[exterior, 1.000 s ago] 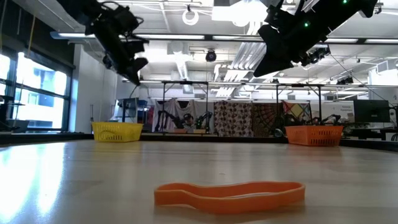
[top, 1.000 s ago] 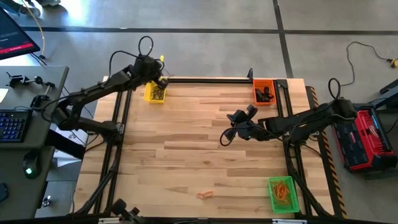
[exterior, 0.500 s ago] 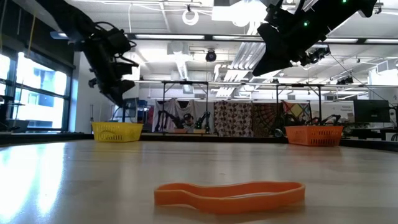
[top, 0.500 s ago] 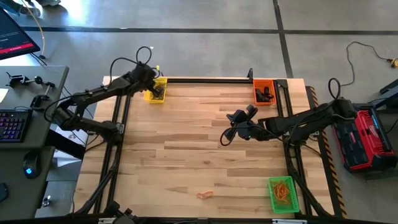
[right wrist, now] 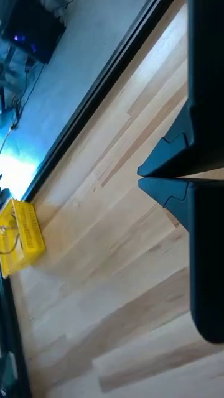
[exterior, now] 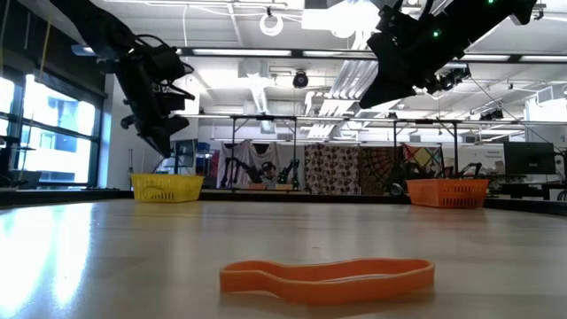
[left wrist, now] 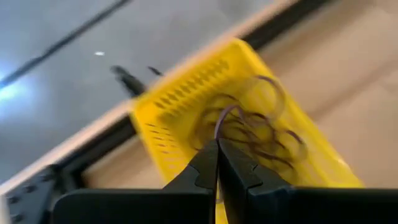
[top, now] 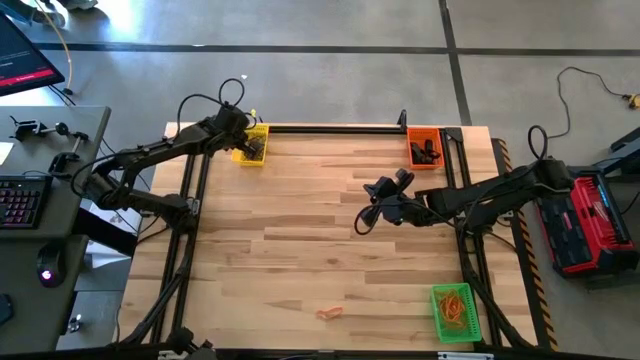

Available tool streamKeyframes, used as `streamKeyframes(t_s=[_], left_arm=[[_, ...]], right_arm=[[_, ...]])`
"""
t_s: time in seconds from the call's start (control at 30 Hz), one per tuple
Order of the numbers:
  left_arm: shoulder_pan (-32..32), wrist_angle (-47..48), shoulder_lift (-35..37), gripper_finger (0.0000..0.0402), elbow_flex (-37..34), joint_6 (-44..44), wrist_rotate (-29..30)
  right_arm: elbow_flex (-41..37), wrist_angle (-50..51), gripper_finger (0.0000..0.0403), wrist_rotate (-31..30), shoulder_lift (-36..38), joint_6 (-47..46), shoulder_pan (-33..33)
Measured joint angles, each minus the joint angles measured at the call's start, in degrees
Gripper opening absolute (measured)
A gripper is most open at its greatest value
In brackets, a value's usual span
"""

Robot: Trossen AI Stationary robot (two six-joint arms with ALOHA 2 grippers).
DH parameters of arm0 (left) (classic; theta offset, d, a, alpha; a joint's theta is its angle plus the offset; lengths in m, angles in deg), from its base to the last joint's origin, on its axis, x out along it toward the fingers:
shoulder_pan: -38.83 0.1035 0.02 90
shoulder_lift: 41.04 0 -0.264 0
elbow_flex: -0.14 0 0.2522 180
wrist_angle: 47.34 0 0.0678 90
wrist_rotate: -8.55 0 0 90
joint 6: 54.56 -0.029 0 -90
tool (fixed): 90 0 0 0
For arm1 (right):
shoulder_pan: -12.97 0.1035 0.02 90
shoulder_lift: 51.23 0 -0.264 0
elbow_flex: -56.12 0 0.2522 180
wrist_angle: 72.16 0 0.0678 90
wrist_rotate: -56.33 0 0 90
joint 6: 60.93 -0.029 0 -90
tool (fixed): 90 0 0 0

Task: Sort rubber bands into baskets
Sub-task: Put the purple rubber band into the yellow bin, then put the orange rubber band into the green bin

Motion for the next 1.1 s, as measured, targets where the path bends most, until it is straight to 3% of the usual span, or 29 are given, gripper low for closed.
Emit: streamKeyframes(t_s=[0.17, 0.37, 0.6, 0.7, 0.87, 1.1], left_arm=[[-0.9, 2.2, 0.0, 0.0018, 0.0, -1.6, -5.9], [-3.9, 1.0, 0.0, 0.0067, 0.0, -4.4, -6.1], [-7.7, -3.2, 0.0, 0.012, -0.1, -4.1, -8.2], [-11.0, -13.1, 0.7, 0.0125, -3.9, -4.9, -11.4], [-17.1, -27.3, 2.3, 0.0115, -11.2, -1.5, -11.7], [-27.8, -35.2, 5.6, 0.0102, -16.5, -1.5, -11.6]], right_arm=[[0.0, -0.8, 0.0, 6.2, 0.0, 4.5, 0.0], [0.0, -2.4, 0.0007, 10.7, 0.0, 4.5, 0.0], [0.0, -3.1, 0.0071, 17.4, 0.0, 4.8, 0.5], [0.0, -4.2, 0.0111, 18.5, 0.0, 6.8, 2.4], [0.0, -5.7, 0.016, 18.5, 0.0, 7.1, 6.0], [1.5, -7.9, 0.0168, 18.5, -3.3, 7.1, 10.7]])
